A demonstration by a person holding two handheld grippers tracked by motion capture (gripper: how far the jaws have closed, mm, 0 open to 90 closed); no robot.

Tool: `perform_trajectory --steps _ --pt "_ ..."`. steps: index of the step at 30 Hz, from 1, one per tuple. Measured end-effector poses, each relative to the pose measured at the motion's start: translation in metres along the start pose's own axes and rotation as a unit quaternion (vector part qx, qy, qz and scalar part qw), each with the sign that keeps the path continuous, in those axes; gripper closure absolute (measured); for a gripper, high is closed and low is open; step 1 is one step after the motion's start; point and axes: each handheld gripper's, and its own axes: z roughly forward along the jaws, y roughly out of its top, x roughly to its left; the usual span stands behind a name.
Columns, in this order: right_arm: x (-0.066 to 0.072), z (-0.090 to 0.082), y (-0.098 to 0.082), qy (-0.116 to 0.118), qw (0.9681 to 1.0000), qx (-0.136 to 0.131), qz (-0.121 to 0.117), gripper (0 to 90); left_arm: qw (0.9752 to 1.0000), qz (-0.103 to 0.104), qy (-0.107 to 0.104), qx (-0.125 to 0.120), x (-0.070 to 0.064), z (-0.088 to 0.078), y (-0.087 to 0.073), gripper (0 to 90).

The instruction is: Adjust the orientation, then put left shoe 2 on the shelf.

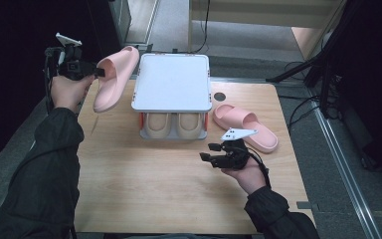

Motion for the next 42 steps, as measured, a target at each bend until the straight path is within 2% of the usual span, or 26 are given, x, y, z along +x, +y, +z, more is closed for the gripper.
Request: perform_trajectory --steps 8,12,21,23,27,30,34,37,39,42 --pt "0.000 0.000 0.000 0.002 1.0000 0.001 0.001 47.1 1.0000 0.009 -0.003 0.001 -0.025 0.004 0.016 80.8" --pt "0.001 0.000 0.000 0.001 1.0000 0.003 -0.004 47.0 0.9996 0.029 0.004 0.005 -0.041 0.009 0.021 80.7" --pt "0.000 -0.001 0.000 0.004 1.0000 -0.001 -0.003 46.9 0.9991 0.040 -0.012 0.011 -0.070 0.028 0.030 80.1" --pt "0.000 -0.001 0.000 0.004 1.0000 0.001 -0.003 46.9 0.9991 0.038 -0.016 0.011 -0.075 0.033 0.030 79.6" --pt "0.000 -0.001 0.000 0.005 1.0000 0.000 -0.004 46.9 0.9991 0.036 -0.019 0.013 -0.084 0.044 0.030 77.3" --pt "0.000 -0.003 0.000 0.005 1.0000 0.001 -0.003 46.9 0.9986 0.047 -0.022 0.015 -0.089 0.048 0.029 73.5" --pt "-0.001 -0.003 -0.001 0.005 1.0000 -0.001 -0.004 46.9 0.9978 0.060 -0.019 0.018 -0.097 0.050 0.027 73.0" --pt "-0.001 -0.003 0.000 0.004 1.0000 -0.001 -0.004 46.9 0.9966 0.074 -0.030 0.020 -0.100 0.051 0.024 71.0" --pt "0.000 -0.003 0.000 0.003 1.0000 0.001 -0.005 46.9 0.9958 0.085 -0.027 0.020 -0.103 0.051 0.023 70.0" --pt "0.000 -0.002 0.000 0.003 1.0000 0.001 -0.005 46.9 0.9953 0.092 -0.024 0.020 -0.105 0.051 0.022 69.1"
